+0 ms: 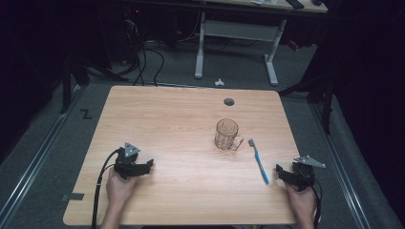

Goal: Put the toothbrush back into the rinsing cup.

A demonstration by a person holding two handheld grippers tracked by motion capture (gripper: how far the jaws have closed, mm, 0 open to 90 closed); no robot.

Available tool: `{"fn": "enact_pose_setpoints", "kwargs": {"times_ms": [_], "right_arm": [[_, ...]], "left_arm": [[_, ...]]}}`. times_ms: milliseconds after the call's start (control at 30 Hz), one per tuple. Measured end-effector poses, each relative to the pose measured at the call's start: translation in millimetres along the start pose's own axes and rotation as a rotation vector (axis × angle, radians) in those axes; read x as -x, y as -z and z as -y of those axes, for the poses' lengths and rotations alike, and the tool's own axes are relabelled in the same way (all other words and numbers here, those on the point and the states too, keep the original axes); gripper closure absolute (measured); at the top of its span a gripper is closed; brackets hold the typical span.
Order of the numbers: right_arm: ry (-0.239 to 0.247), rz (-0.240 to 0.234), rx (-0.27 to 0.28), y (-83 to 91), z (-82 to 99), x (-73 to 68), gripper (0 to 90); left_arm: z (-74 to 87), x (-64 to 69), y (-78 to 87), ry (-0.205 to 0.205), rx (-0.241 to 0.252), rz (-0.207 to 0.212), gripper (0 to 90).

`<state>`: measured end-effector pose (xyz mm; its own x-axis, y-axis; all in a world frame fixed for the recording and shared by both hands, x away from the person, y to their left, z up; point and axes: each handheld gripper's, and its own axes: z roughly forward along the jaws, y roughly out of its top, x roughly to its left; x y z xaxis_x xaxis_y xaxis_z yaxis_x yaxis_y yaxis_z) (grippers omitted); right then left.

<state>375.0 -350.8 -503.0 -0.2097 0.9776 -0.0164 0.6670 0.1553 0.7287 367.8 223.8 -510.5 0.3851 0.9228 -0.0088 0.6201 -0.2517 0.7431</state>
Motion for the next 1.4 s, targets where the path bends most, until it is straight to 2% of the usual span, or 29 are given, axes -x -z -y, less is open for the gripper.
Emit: {"fn": "enact_pose_setpoints", "kwargs": {"times_ms": [733, 900, 1133, 1400], "right_arm": [[-0.011, 0.012, 0.008, 0.3, 0.0, 0.4, 34.7], [0.000, 0.009, 0.011, -0.1, -0.2, 1.2, 35.0], [0.000, 0.010, 0.010, 0.8, -1.3, 1.6, 45.6], [0.012, -0.019, -0.006, 3.6, -1.7, -0.1, 47.9]], "left_arm": [[0.3, 0.2, 0.4, 0.008, 0.000, -0.007, 22.5], [0.3, 0.1, 0.4, 0.009, -0.001, -0.008, 22.6], [0.3, 0.1, 0.4, 0.009, 0.000, -0.008, 22.6], [0.3, 0.0, 0.4, 0.009, -0.001, -0.009, 22.5]]}}
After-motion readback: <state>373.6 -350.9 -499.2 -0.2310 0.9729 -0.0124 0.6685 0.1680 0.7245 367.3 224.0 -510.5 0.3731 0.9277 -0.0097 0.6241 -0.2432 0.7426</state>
